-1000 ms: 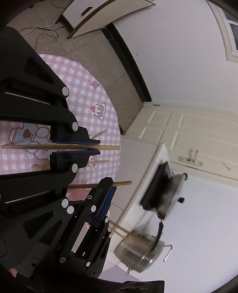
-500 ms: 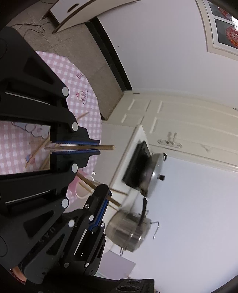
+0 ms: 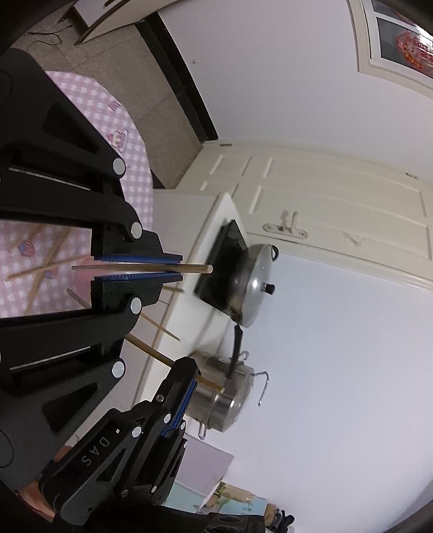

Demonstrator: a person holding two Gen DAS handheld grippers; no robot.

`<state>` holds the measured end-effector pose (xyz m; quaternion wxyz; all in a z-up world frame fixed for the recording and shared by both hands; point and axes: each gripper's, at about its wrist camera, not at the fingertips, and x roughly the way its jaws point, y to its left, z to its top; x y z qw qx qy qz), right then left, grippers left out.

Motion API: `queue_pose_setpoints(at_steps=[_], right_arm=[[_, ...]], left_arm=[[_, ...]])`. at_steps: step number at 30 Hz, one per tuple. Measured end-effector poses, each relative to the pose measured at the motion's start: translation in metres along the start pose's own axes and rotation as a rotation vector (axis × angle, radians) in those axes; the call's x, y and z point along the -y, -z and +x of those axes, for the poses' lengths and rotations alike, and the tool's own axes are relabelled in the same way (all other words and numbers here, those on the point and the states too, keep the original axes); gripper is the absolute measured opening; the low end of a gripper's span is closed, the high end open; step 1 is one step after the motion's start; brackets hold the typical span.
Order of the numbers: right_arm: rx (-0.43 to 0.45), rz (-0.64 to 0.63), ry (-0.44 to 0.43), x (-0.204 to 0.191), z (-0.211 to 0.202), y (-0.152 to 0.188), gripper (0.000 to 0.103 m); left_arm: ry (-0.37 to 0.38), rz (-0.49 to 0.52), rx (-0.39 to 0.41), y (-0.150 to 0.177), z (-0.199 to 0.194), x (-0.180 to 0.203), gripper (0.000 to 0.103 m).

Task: Organize utensils
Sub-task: 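Lift the chopstick upright with the left tool and carry it over the pink cup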

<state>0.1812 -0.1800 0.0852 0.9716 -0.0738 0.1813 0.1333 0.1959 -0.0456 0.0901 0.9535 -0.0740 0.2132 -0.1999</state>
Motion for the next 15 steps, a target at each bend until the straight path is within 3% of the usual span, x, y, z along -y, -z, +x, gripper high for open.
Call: queue_pose_setpoints(at_steps=[6, 15], right_arm=[[0.035, 0.001, 0.057, 0.017, 0.0, -0.009, 0.004], [0.073, 0.028, 0.11, 0.041, 0.016, -0.002, 0.004]], left_arm=[[0.041, 0.004, 0.037, -0.019, 0.011, 0.021, 0.005], [0.032, -0.011, 0.076, -0.026, 0.04, 0.034, 0.005]])
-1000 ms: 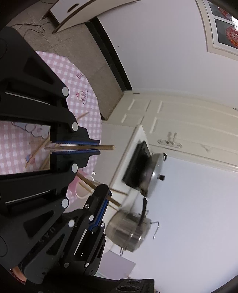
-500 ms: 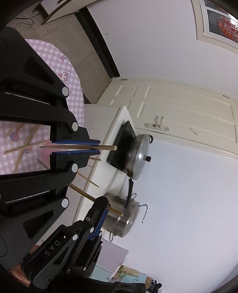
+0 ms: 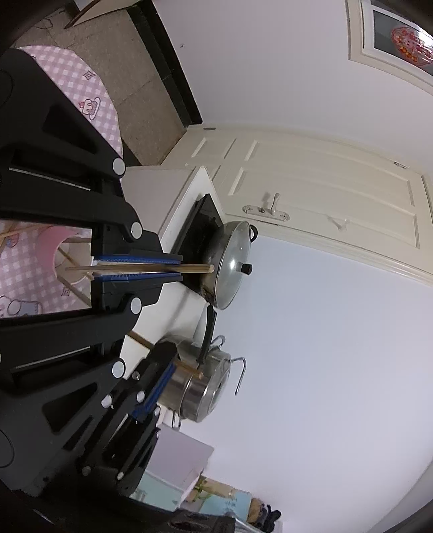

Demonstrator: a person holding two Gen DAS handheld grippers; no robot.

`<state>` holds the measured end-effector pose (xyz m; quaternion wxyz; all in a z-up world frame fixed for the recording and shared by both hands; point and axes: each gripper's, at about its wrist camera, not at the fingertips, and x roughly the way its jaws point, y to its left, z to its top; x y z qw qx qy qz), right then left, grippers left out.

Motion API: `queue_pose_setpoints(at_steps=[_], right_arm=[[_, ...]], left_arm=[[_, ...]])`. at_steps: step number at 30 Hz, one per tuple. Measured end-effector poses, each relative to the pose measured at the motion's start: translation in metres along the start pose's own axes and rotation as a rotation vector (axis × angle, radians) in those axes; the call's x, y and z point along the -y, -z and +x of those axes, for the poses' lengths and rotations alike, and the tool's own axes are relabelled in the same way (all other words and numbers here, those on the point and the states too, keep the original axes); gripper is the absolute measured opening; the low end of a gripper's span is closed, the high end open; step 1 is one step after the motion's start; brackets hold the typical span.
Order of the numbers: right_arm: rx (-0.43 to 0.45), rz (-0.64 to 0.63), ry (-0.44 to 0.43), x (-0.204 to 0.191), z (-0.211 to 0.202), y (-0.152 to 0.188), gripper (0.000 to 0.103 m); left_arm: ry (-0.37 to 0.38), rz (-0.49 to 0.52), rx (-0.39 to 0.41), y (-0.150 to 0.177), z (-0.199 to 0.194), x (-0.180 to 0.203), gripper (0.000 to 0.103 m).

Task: Organize utensils
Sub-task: 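Lift the chopstick upright with the left tool and carry it over the pink cup, then lower the upright chopstick into the pink cup and open both tools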

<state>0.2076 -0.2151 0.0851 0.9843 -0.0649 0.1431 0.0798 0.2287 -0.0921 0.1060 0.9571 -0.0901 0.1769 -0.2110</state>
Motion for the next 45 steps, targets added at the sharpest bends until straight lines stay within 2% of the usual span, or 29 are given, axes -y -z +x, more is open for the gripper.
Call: queue_pose_setpoints(at_steps=[14, 29, 34, 45], right_arm=[[-0.051, 0.072, 0.007, 0.018, 0.025, 0.031, 0.004], [-0.102, 0.102, -0.002, 0.024, 0.028, 0.053, 0.004], [-0.117, 0.114, -0.008, 0.025, 0.03, 0.06, 0.004], [-0.149, 0.127, -0.018, 0.026, 0.031, 0.068, 0.004]], left_arm=[[-0.049, 0.037, -0.084, 0.038, 0.045, -0.007, 0.005], [-0.029, 0.129, -0.05, 0.05, 0.033, 0.013, 0.005], [-0.047, 0.15, -0.051, 0.051, 0.031, 0.015, 0.006], [-0.032, 0.181, -0.07, 0.051, 0.028, 0.02, 0.006]])
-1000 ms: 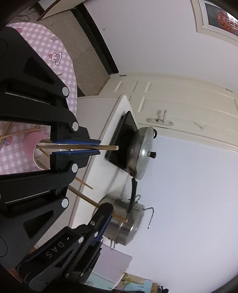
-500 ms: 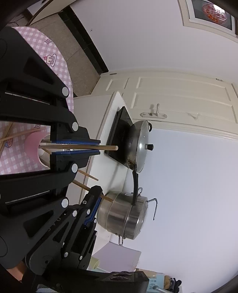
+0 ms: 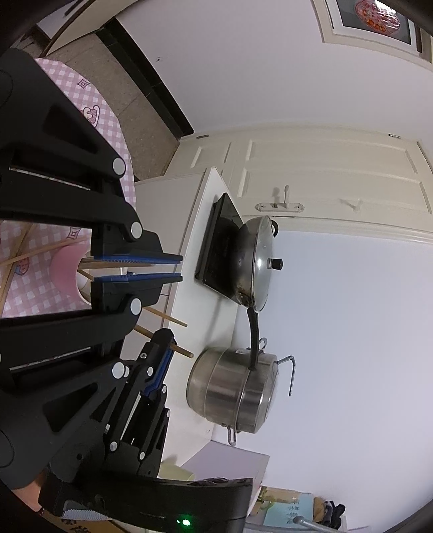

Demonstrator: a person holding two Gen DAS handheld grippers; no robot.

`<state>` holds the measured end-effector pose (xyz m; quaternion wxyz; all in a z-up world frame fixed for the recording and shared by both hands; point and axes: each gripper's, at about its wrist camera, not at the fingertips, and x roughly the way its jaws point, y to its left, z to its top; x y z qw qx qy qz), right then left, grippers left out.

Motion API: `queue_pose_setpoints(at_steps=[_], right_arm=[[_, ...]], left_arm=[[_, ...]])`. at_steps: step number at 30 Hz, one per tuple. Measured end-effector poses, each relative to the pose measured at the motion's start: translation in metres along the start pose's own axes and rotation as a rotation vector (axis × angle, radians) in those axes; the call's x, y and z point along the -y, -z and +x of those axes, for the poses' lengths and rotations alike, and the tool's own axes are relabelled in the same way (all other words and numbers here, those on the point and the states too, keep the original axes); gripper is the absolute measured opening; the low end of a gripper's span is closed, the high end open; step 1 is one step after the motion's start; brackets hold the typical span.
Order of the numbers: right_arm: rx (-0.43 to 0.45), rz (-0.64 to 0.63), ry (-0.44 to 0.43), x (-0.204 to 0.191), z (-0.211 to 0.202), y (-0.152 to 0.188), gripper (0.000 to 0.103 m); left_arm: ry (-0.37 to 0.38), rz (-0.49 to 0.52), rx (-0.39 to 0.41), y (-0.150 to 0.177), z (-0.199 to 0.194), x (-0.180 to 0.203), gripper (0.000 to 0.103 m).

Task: Organize utensils
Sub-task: 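Lower the upright chopstick into the pink cup and open both tools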

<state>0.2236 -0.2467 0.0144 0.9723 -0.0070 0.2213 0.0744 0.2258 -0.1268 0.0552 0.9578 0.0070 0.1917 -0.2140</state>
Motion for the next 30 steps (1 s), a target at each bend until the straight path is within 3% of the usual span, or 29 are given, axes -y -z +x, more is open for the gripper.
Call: queue_pose_setpoints(at_steps=[8, 14, 21, 23, 25, 27, 30], right_arm=[[-0.018, 0.008, -0.002, 0.003, -0.002, 0.005, 0.005], [-0.004, 0.008, -0.003, 0.0, -0.012, 0.002, 0.017], [0.026, -0.01, -0.018, -0.01, -0.032, -0.002, 0.023], [0.029, -0.019, -0.03, -0.016, -0.038, -0.001, 0.024], [0.029, -0.027, -0.042, -0.022, -0.041, 0.001, 0.025], [0.03, -0.037, -0.055, -0.028, -0.044, 0.002, 0.026], [0.029, -0.051, -0.075, -0.038, -0.048, 0.005, 0.026]], left_arm=[[-0.002, -0.012, -0.003, 0.0, -0.006, -0.005, 0.006], [-0.008, -0.017, 0.006, -0.001, -0.015, -0.007, 0.006], [-0.035, -0.012, 0.0, 0.002, -0.031, -0.012, 0.007], [-0.046, -0.011, -0.004, 0.006, -0.038, -0.015, 0.016], [-0.062, -0.022, 0.007, 0.01, -0.046, -0.019, 0.065], [-0.094, -0.013, 0.048, 0.015, -0.058, -0.021, 0.065], [-0.127, 0.012, 0.043, 0.02, -0.069, -0.025, 0.065]])
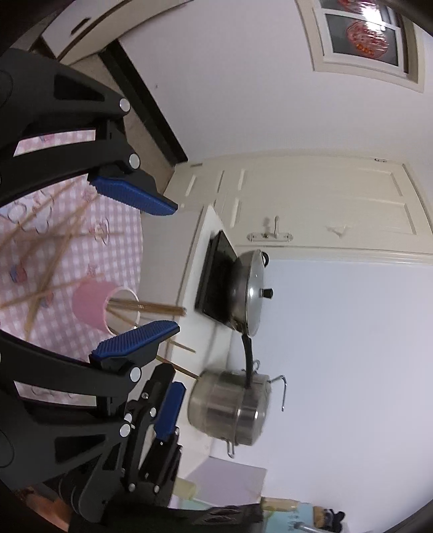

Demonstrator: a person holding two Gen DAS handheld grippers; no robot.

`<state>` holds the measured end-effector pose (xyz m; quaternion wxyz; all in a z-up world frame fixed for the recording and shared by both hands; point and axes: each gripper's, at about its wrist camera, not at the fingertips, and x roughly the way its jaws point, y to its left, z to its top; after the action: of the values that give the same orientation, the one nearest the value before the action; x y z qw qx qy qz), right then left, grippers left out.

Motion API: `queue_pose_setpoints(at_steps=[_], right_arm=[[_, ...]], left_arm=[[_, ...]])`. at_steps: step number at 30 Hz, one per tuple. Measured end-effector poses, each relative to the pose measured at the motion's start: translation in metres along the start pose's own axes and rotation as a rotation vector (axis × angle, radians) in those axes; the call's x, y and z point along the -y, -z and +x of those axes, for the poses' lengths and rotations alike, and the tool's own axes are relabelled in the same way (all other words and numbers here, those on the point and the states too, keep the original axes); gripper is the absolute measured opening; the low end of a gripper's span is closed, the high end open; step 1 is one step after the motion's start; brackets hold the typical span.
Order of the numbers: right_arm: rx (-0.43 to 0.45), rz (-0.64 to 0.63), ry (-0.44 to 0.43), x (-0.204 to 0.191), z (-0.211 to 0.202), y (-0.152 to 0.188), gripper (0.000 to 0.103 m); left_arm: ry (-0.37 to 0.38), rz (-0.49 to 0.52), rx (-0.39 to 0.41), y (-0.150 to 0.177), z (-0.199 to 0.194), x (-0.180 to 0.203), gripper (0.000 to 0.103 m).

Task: Organize utensils
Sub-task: 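Lower the upright chopstick into the pink cup and open both tools, then move both open tools back down to the chopsticks on the table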

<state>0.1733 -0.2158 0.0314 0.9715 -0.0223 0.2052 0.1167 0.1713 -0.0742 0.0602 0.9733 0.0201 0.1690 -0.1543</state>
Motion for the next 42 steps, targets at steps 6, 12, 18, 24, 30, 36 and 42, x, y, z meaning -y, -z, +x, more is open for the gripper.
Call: queue_pose_setpoints(at_steps=[6, 12, 18, 24, 30, 36, 42], right_arm=[[-0.011, -0.023, -0.042, -0.019, 0.002, 0.007, 0.029], [-0.047, -0.047, -0.088, -0.041, 0.014, 0.019, 0.029], [-0.097, -0.087, -0.131, -0.069, 0.038, 0.034, 0.029], [-0.168, -0.133, -0.147, -0.093, 0.074, 0.05, 0.029], [-0.255, -0.159, -0.137, -0.096, 0.113, 0.069, 0.029], [-0.365, -0.182, -0.116, -0.093, 0.157, 0.089, 0.029], [-0.432, -0.202, -0.067, -0.091, 0.189, 0.099, 0.028]], left_arm=[[-0.026, 0.001, -0.018, 0.013, -0.016, -0.021, 0.066], [-0.066, -0.006, -0.091, 0.037, -0.017, -0.048, 0.069], [-0.099, -0.047, -0.188, 0.066, -0.005, -0.077, 0.069], [-0.083, -0.163, -0.319, 0.096, 0.025, -0.113, 0.069], [-0.057, -0.26, -0.431, 0.123, 0.062, -0.133, 0.069], [-0.087, -0.285, -0.491, 0.14, 0.089, -0.141, 0.068], [-0.099, -0.319, -0.539, 0.15, 0.11, -0.155, 0.052]])
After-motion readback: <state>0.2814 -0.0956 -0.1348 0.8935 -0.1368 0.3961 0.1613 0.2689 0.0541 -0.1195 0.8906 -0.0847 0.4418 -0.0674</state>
